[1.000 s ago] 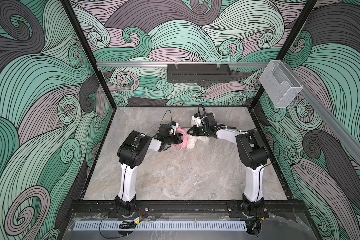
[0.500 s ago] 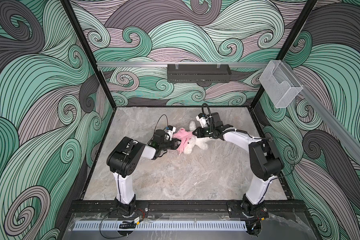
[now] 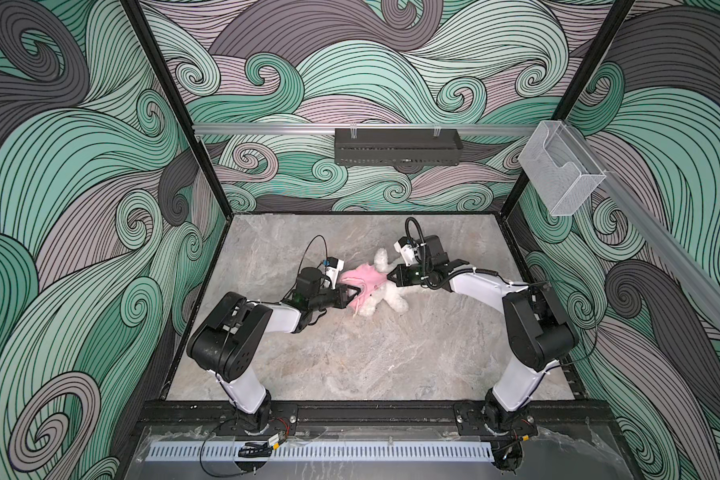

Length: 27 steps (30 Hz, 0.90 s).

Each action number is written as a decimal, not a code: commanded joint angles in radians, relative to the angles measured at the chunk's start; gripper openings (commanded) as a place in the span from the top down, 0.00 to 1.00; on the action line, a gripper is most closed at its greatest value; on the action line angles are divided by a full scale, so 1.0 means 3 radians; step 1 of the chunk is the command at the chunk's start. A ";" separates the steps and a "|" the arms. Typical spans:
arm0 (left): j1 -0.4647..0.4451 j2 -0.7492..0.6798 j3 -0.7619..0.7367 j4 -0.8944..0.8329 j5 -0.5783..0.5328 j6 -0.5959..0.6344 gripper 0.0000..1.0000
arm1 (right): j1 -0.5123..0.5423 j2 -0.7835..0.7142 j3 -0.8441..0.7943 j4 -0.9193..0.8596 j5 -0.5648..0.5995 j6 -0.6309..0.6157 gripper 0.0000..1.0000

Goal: Dress the teddy bear

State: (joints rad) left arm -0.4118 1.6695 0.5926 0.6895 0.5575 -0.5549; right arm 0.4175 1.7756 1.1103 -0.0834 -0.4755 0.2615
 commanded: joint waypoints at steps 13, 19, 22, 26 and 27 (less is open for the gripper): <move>0.0144 -0.0968 0.0247 -0.1383 0.0028 -0.0897 1.00 | 0.0764 -0.1080 -0.0902 0.1018 0.0071 -0.0253 0.60; 0.0139 -0.1109 0.0285 -0.1606 0.0013 -0.0836 1.00 | 0.0906 -0.0817 -0.1072 0.1894 -0.0291 0.0306 0.64; 0.0128 -0.1104 0.0291 -0.1611 0.0008 -0.0801 1.00 | 0.0940 -0.0668 -0.1125 0.2187 -0.0376 0.0514 0.65; 0.0105 -0.1082 0.0288 -0.1606 0.0013 -0.0771 1.00 | 0.1004 -0.0548 -0.1143 0.2407 -0.0427 0.0680 0.69; 0.0109 -0.1074 0.0289 -0.1595 0.0013 -0.0768 1.00 | 0.1030 -0.0537 -0.1135 0.2405 -0.0415 0.0680 0.71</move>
State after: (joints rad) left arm -0.3756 1.3590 0.6403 0.2138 0.5484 -0.8021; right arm 0.7071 1.6081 0.7715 0.5274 -0.5652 0.4053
